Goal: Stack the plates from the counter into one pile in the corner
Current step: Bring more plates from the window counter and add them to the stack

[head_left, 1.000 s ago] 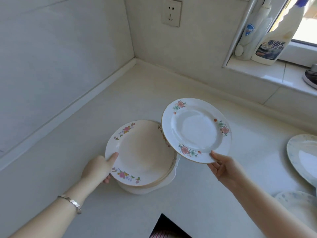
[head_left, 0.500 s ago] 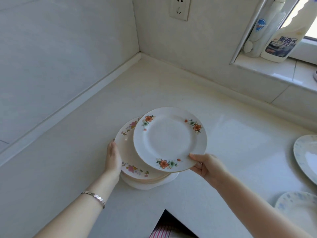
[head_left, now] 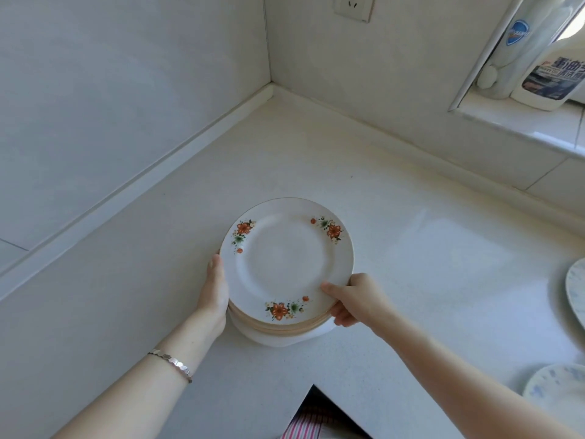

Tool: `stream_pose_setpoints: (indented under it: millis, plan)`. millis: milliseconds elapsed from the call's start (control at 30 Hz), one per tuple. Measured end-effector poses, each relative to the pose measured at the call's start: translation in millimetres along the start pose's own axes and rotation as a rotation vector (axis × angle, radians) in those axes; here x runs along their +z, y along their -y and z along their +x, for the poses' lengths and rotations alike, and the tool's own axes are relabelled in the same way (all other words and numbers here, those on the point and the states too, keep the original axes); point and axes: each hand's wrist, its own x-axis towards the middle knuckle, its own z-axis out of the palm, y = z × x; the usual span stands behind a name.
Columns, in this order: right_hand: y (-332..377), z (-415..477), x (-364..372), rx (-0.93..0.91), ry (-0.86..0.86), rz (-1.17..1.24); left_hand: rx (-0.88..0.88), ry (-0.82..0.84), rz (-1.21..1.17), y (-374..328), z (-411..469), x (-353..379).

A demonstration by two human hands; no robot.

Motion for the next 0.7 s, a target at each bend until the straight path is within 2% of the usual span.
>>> stream_pose_setpoints:
  millis: [133,200,233,300,367,400,467,533,700]
  plan:
    - [2,3,-4,0.052,0.033,-0.361,0.019,-0.009,-0.028,-3,1,0]
    - [6,5,-9,0.117,0.078,-0.442,0.018,-0.021,-0.069,-3,1,0]
    - [9,8,-13,0.125,0.061,-0.444,0.019,-0.023,-0.088,-4,1,0]
    - [13,16,-24,0.05,-0.122,-0.45,0.022,-0.023,-0.122,-7,0,1]
    - [18,29,-34,-0.077,-0.345,-0.349,0.05,-0.015,-0.124,-12,-2,3]
    - [22,37,-37,-0.114,-0.353,-0.218,0.071,-0.013,-0.106,-15,-2,5]
    - [29,52,-34,-0.152,-0.209,0.079,0.101,-0.006,-0.077,-21,0,6]
    - [30,60,-20,-0.154,-0.092,0.266,0.124,0.001,-0.049,-24,2,7]
    - [22,59,-4,-0.193,-0.115,0.357,0.192,-0.047,0.012,-19,6,4]
